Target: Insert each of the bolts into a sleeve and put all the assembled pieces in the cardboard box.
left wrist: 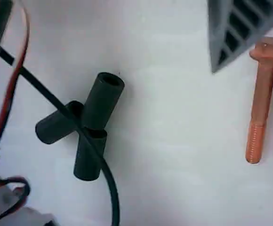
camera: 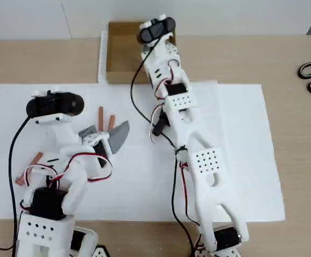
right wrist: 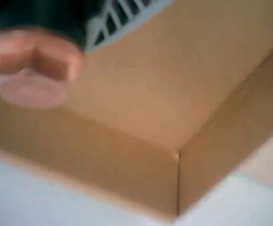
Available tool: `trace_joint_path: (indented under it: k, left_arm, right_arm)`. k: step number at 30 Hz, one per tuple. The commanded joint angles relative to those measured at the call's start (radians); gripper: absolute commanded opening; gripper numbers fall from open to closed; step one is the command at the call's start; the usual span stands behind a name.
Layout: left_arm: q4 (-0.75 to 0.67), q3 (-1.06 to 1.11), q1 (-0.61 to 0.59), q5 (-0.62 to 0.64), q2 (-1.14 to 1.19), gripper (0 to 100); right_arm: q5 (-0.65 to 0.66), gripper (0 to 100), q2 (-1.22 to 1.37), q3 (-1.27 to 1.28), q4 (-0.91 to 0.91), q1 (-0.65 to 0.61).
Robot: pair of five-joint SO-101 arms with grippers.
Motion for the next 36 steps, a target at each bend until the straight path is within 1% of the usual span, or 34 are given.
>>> trace_joint_path:
  k: [1, 4, 6, 13, 15, 18, 23, 28, 31, 36]
  left_arm:
    - [-0.025, -0.005, -0.006, -0.003, -0.012, 28]
    - [-0.025, -0.004, -0.005, -0.003, -0.012, 28]
    - [-0.026, -0.001, -0.005, -0.003, -0.012, 28]
    - [-0.026, -0.001, -0.005, -0.003, -0.012, 28]
    - [-0.026, -0.001, -0.003, -0.003, -0.012, 28]
    - [-0.026, -0.001, -0.005, -0.003, -0.012, 28]
    - [-0.041, -0.008, -0.006, -0.003, -0.012, 28]
    - [-0.046, -0.039, -0.006, -0.003, -0.012, 28]
    - [-0.046, -0.074, -0.006, -0.005, -0.012, 28]
    - [-0.043, -0.113, -0.006, -0.005, -0.012, 28]
  right_arm:
    - [-0.008, 8.5, 0.005, -0.068, -0.024, -0.002]
    - [-0.008, 17.7, 0.042, -0.068, -0.024, -0.002]
    - [-0.008, 20.7, 0.058, -0.071, -0.024, -0.001]
    - [-0.006, 21.0, 0.056, -0.077, -0.022, 0.002]
    - [-0.006, 21.0, 0.056, -0.11, 0.007, 0.004]
    - [-0.006, 21.0, 0.056, -0.236, 0.163, 0.007]
    - [-0.009, 21.0, 0.054, -0.531, 0.532, 0.022]
    - [-0.012, 21.0, -0.045, -0.52, 0.748, 0.087]
    - [-0.014, 21.0, -0.18, -0.519, 0.937, 0.124]
    - [-0.014, 21.0, -0.383, -0.519, 1.234, 0.143]
